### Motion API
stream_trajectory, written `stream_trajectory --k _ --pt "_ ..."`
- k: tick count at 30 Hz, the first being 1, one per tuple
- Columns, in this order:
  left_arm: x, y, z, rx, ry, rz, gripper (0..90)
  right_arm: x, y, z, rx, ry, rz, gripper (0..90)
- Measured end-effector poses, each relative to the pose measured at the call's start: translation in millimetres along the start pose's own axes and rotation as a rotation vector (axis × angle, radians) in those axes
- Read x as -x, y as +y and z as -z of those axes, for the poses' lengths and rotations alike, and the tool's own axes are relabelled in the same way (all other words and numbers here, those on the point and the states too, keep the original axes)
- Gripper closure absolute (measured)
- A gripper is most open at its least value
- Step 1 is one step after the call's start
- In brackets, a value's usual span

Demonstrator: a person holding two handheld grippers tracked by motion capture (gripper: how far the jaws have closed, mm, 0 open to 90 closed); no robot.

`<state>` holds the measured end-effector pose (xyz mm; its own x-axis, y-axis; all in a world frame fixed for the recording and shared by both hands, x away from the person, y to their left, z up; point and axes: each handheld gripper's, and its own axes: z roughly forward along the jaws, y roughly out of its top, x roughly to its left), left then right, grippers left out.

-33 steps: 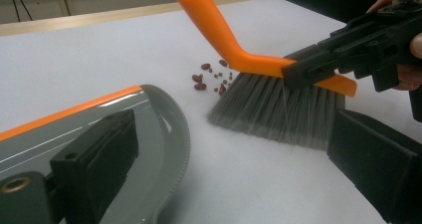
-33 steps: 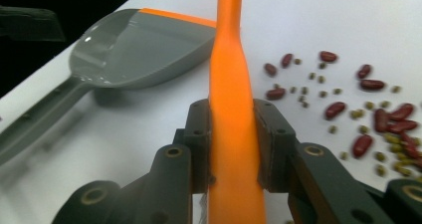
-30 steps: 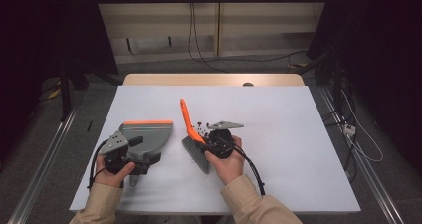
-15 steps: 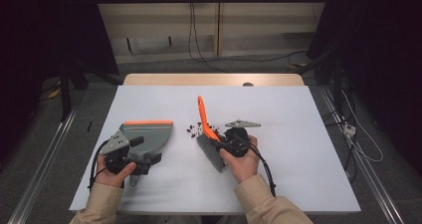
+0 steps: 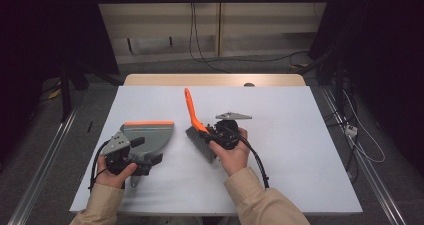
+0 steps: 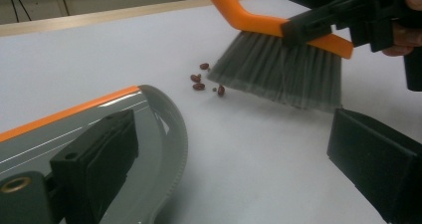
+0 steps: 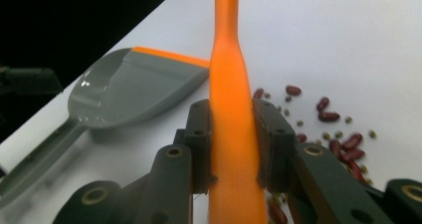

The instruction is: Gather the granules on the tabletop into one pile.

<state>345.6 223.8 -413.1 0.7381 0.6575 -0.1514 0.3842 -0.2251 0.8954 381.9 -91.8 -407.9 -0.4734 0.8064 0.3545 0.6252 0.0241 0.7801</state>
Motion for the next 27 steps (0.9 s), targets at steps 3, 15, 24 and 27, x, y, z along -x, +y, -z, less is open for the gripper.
stream_trajectory --k 3,15,24,27 --pt "-1.3 -0.4 0.9 0.002 0.006 0.004 5.7 -2.1 4.7 -11.6 -0.003 0.005 -0.004 71.7" --pt "-2.6 -1.0 -1.3 -0.009 0.009 0.005 5.7 13.3 6.8 -41.6 -0.042 -0.033 -0.062 71.7" --pt "-0.8 -1.1 -2.0 -0.013 0.008 -0.002 5.7 27.8 0.0 -20.9 -0.034 -0.072 -0.081 71.6" --pt "-0.1 -1.0 -2.6 -0.012 0.006 -0.003 5.7 34.2 -2.2 -12.9 -0.033 -0.079 -0.094 71.6"
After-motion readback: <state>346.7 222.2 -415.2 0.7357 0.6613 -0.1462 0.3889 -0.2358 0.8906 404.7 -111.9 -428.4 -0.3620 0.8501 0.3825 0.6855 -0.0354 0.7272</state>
